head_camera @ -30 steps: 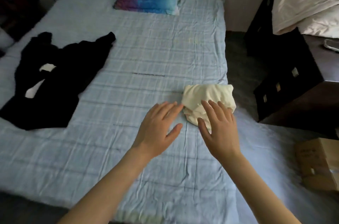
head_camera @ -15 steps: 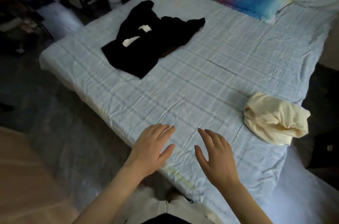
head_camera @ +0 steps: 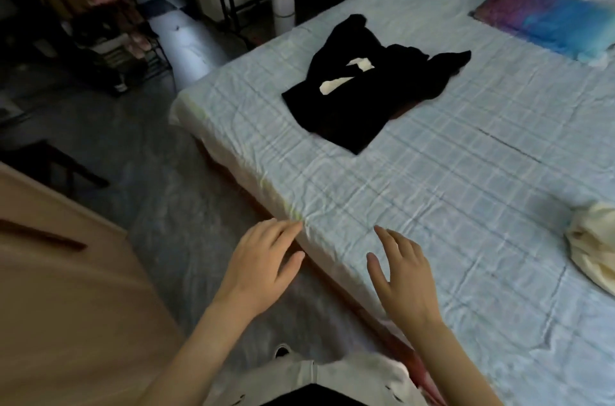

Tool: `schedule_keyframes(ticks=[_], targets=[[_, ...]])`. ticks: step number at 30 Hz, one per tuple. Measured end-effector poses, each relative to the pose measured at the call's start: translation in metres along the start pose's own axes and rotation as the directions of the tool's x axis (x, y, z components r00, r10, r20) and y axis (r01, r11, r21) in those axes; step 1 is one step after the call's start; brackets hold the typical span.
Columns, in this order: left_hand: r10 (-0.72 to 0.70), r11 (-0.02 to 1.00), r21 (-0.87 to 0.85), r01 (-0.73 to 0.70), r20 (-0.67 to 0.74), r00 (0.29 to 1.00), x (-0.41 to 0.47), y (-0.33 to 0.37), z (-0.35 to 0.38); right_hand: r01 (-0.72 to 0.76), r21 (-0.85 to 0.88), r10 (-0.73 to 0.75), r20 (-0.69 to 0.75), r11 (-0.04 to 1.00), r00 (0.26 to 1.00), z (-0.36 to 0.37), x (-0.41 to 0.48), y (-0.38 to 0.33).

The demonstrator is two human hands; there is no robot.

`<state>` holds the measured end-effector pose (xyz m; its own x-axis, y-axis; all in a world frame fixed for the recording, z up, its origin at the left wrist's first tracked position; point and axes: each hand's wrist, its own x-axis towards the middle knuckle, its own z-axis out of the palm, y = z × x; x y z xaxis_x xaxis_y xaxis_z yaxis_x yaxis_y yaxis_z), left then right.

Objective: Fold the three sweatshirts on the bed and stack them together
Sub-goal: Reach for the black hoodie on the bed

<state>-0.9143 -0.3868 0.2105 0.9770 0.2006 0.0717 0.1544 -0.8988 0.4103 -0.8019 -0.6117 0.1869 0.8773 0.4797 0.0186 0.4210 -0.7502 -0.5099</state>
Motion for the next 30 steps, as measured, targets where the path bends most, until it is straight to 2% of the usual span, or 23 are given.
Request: schedule_keyframes(ticks=[5,8,12,18,26,30], targets=[[-0.089,0.996,-0.018,0.088,-0.02,0.996,0.003,-0.076,-0.046,0.027,0.025,-0.028,0.026,0.999,0.999,0.036,0.035,-0.078],[-0.107,0.993,-0.048,0.107,-0.011,0.994,0.021,-0.113,-0.048,0.042,-0.013,-0.041,0.038,0.999,0.998,0.051,0.064,-0.097],[-0.113,0.989,-0.096,0.114,0.01,0.994,0.063,-0.152,-0.04,-0.011,-0.048,0.013,0.04,0.999,0.999,0.069,0.114,-0.105],[-0.056,0.996,-0.061,0.058,0.021,0.998,0.153,-0.211,-0.062,-0.023,-0.021,0.024,0.069,1.0,0.997,0.098,0.221,-0.137],[0.071,0.997,-0.033,-0.071,0.01,0.997,0.291,-0.283,-0.11,-0.011,0.006,0.011,-0.017,1.0,1.0,0.114,0.353,-0.19],[0.144,0.985,-0.107,-0.132,0.113,0.983,0.345,-0.308,-0.101,-0.099,-0.006,0.098,-0.07,0.995,0.993,0.121,0.392,-0.195]])
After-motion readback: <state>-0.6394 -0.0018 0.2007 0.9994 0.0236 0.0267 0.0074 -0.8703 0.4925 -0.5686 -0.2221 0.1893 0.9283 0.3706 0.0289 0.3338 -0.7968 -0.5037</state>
